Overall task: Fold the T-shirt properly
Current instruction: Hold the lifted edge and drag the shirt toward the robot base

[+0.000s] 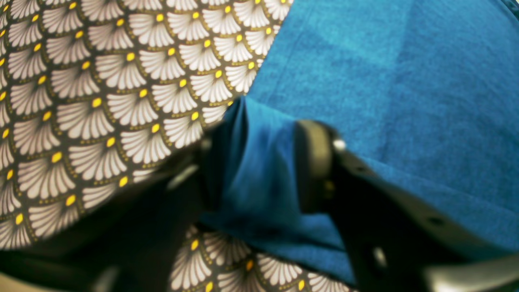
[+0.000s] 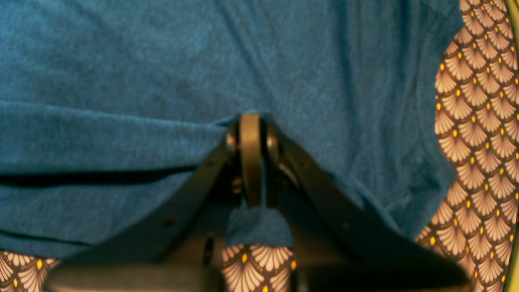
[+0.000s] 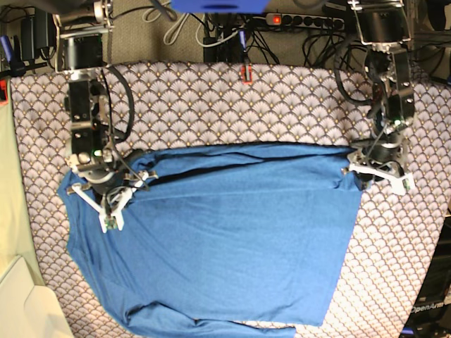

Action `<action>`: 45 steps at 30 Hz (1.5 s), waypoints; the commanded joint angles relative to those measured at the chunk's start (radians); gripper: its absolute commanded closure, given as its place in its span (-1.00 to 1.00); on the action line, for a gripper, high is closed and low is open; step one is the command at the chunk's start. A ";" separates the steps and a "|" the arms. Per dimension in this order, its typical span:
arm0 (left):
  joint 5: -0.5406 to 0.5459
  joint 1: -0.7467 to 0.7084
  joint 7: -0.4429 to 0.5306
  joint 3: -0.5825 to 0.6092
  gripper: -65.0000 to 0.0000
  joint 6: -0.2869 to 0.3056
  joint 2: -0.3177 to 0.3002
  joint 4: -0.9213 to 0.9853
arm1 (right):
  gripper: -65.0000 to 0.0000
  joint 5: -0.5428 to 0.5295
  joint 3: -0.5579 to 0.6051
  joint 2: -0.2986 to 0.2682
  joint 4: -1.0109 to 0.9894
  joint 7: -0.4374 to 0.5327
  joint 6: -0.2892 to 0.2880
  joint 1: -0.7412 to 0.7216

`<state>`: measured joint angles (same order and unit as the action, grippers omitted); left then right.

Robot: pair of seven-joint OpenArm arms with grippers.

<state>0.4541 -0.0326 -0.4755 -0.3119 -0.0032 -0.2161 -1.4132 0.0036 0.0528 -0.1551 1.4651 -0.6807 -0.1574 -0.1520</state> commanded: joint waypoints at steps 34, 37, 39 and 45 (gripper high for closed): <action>0.001 -0.053 0.024 -0.005 -0.07 0.006 -0.013 0.024 | 1.00 0.003 -0.005 -0.018 0.016 0.013 0.000 0.002; 0.002 -0.048 0.022 -0.005 -0.07 0.006 -0.012 0.025 | 1.00 0.003 -0.005 -0.018 0.016 0.013 0.000 0.002; 0.004 -0.048 0.022 -0.002 -0.07 0.006 -0.012 0.025 | 1.00 0.003 -0.005 -0.018 0.016 0.013 0.000 0.002; 0.007 -0.046 0.027 -0.002 -0.07 0.007 -0.012 0.091 | 1.00 0.003 -0.005 -0.018 0.016 0.011 0.000 0.004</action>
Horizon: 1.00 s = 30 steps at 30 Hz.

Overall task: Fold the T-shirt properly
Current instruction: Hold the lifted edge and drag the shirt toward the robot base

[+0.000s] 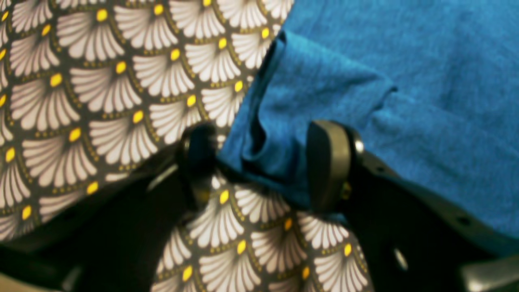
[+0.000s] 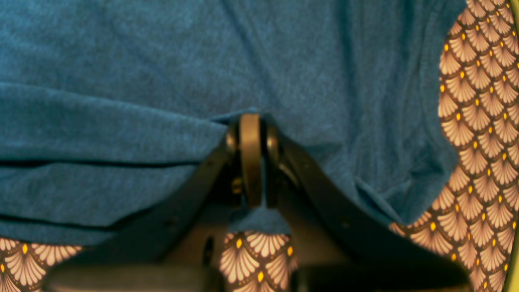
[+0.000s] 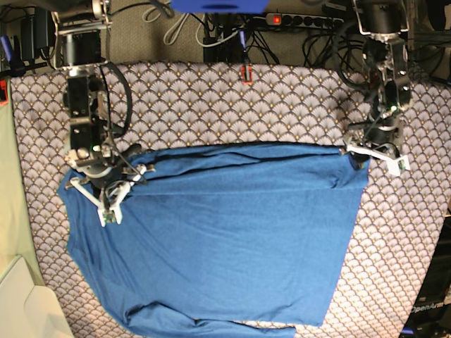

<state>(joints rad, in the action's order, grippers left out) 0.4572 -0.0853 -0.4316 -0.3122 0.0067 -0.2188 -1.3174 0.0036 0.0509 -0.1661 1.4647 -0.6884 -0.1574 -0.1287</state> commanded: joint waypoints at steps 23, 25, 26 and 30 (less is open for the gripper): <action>0.005 0.008 -0.022 -0.002 0.98 -0.001 0.012 0.014 | 0.33 0.003 -0.003 -0.010 0.027 0.019 0.000 -0.002; 0.005 0.008 -0.022 -0.002 0.99 -0.001 0.012 0.014 | 0.33 0.003 -0.003 -0.011 0.058 0.019 0.000 0.019; 0.005 0.008 -0.022 -0.002 0.98 -0.001 0.012 0.014 | 0.33 0.003 -0.003 -0.011 0.078 0.019 0.000 0.028; 0.005 0.009 -0.022 -0.002 0.98 -0.001 0.012 0.005 | 0.33 0.003 -0.003 -0.010 0.144 0.019 0.000 0.082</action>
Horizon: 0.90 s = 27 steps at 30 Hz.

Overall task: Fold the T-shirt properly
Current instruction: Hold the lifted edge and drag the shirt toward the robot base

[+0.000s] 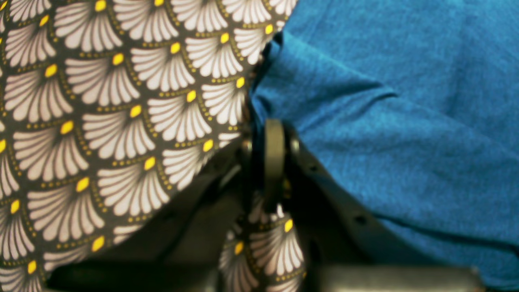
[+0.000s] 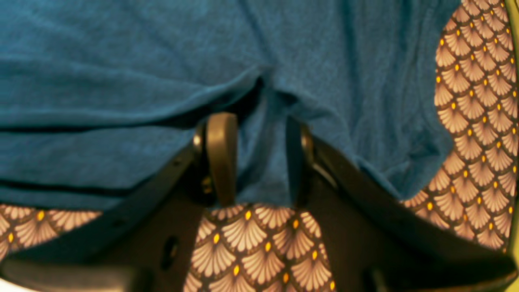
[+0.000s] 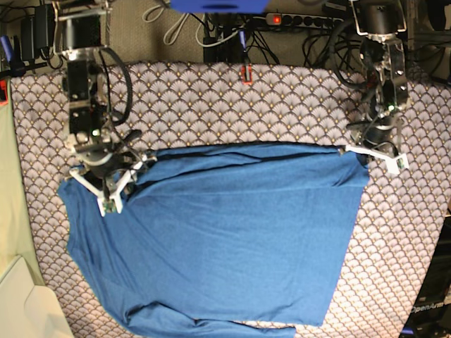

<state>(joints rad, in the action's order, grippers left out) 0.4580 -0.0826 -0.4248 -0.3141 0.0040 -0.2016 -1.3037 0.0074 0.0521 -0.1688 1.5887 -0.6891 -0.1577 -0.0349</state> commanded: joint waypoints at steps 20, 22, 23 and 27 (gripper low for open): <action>0.005 0.020 -0.029 0.000 0.98 0.001 -0.008 -0.014 | 0.33 -0.005 -0.005 -0.001 -0.073 0.032 0.000 0.028; 0.005 0.020 -0.029 0.000 0.98 0.001 -0.008 -0.014 | 0.34 -0.005 -0.005 0.001 -0.084 0.032 0.000 0.031; 0.005 0.020 -0.029 0.000 0.98 0.001 -0.008 -0.014 | 0.35 -0.005 -0.005 0.004 -0.095 0.032 0.000 0.030; 0.005 0.020 -0.030 0.000 0.98 0.001 -0.008 -0.014 | 0.70 -0.005 -0.004 0.008 -0.133 0.032 0.000 0.030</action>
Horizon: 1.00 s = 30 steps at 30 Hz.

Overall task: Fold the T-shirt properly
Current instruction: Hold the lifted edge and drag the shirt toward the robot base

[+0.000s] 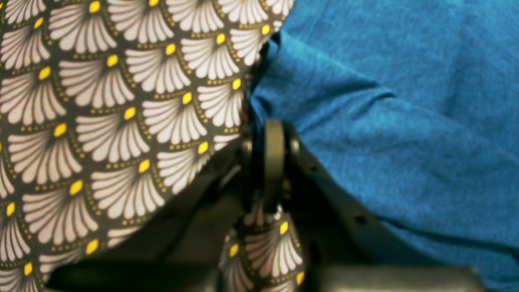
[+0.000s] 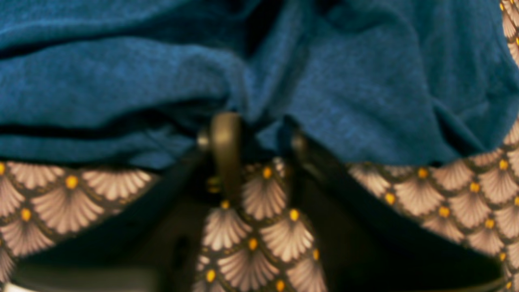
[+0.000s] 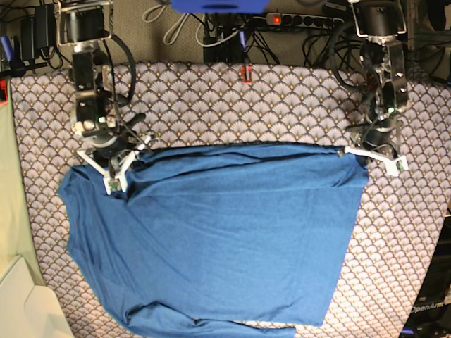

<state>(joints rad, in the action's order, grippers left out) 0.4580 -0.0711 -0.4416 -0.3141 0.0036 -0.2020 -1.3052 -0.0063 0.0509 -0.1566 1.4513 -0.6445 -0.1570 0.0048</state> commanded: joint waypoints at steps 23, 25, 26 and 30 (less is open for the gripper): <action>0.005 -0.025 -0.015 -0.003 0.98 0.002 -0.017 -0.096 | 1.00 0.009 -0.003 -0.007 0.194 -0.024 0.000 0.093; 0.005 -0.026 -0.015 -0.003 0.98 0.002 -0.017 -0.096 | 1.00 0.009 -0.004 -0.016 0.223 -0.024 0.000 0.110; 0.005 -0.026 -0.015 -0.003 0.98 0.002 -0.017 -0.096 | 1.00 0.009 -0.004 -0.021 0.237 -0.024 0.000 0.117; 0.005 -0.040 -0.073 -0.004 0.98 0.002 -0.021 -0.119 | 1.00 0.009 -0.006 -0.024 0.282 -0.024 0.000 0.139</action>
<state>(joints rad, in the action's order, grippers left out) 0.4576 -0.1226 -0.5385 -0.3134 0.0029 -0.2062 -1.4017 0.0032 0.0479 -0.1719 1.7142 -0.6880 -0.1574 0.1505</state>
